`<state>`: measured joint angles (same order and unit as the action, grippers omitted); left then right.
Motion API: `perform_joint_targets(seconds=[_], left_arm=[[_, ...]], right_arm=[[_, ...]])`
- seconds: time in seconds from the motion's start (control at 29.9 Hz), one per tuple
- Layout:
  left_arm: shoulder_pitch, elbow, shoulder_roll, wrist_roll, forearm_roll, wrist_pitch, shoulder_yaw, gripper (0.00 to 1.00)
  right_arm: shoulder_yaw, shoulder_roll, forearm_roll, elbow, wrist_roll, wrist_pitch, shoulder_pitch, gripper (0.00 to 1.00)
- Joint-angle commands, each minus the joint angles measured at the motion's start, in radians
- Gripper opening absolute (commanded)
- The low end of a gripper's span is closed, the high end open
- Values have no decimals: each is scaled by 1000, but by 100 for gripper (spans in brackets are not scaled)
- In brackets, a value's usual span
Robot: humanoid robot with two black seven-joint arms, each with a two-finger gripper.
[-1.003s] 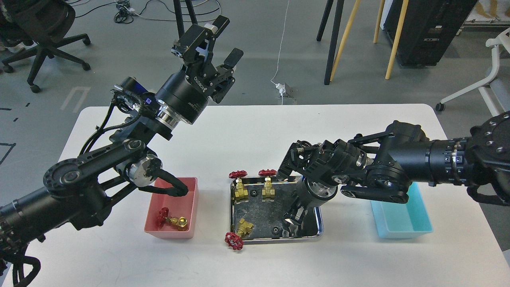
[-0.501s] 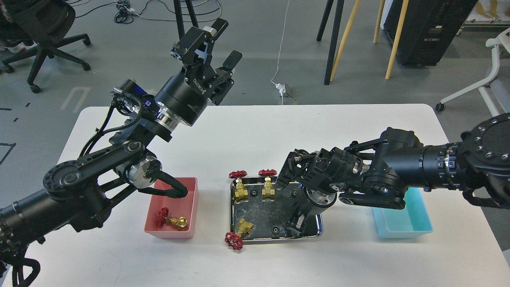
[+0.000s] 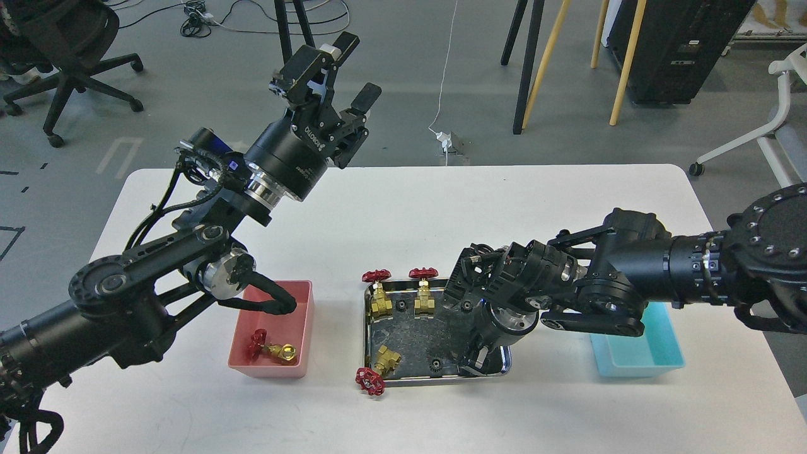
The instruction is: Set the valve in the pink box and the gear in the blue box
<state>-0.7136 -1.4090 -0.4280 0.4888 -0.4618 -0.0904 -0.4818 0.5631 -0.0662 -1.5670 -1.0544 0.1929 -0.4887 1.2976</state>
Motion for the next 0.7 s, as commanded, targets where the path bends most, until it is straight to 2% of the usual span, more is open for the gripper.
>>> perform_joint_targets(seconds=[0.0,0.1,0.2,0.3,0.5,0.67], left_arm=[[0,1,0,0,0,0,0,82],[0,2,0,0,0,0,0,83],[3,2,0,0,0,0,0,83],[5,2,2,0,0,0,0,83],[11,2,2,0,0,0,0,83],[13,2,2,0,0,0,0,83]], right_arm=[[0,0,-1,1,0,0,-3,45],[-2,0,1,13,0,0,-4,37],[-5,2,1,17,0,0,-12,35],[-3,2,-1,16,0,0,-12,25],[-6,2,1,14,0,0,-6,13],[-32,-3,12,5,0,0,28,8]])
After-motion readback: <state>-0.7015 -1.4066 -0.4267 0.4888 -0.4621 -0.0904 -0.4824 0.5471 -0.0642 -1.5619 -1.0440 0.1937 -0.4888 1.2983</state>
